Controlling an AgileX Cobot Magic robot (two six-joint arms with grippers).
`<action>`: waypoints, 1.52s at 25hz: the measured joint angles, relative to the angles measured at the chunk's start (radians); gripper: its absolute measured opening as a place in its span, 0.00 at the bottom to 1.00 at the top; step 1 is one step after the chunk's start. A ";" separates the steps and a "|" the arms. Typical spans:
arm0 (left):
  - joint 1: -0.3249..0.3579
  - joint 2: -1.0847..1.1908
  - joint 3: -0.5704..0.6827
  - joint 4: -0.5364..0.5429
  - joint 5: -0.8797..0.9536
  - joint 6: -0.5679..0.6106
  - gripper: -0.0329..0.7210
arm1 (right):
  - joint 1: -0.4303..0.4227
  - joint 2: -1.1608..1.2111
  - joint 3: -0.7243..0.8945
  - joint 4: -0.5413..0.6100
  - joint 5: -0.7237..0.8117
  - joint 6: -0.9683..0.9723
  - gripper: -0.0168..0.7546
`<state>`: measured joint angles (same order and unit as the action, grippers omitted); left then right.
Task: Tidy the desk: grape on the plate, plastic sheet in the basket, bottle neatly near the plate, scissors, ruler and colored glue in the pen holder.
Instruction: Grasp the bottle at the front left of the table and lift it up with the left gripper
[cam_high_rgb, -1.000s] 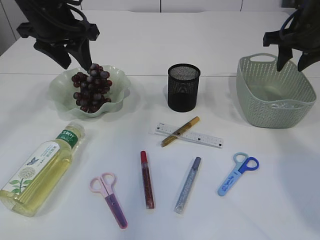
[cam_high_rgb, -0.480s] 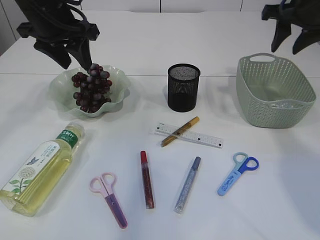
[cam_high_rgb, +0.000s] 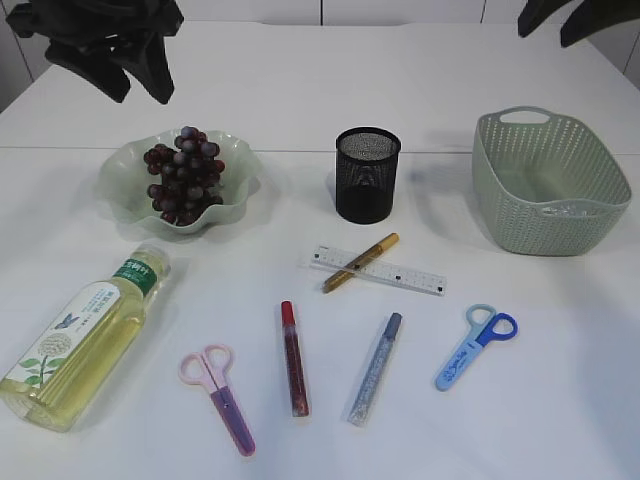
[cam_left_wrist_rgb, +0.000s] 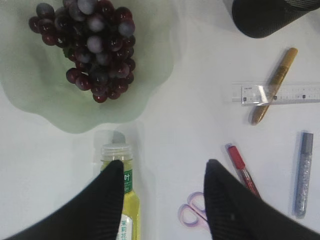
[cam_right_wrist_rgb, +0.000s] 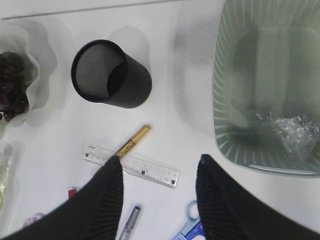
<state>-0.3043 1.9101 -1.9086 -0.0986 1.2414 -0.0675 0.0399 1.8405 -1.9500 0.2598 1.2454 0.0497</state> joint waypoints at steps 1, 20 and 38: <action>0.000 -0.009 0.000 0.000 0.000 0.000 0.55 | 0.002 -0.026 0.000 0.000 0.001 -0.007 0.52; -0.064 -0.333 0.423 0.062 0.004 -0.007 0.62 | 0.027 -0.596 0.474 -0.007 0.012 -0.050 0.52; -0.064 -0.097 0.472 0.243 -0.012 -0.054 0.62 | 0.027 -0.887 0.875 -0.050 0.012 -0.075 0.52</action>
<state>-0.3686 1.8128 -1.4364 0.1441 1.2297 -0.1217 0.0666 0.9536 -1.0754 0.2094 1.2578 -0.0254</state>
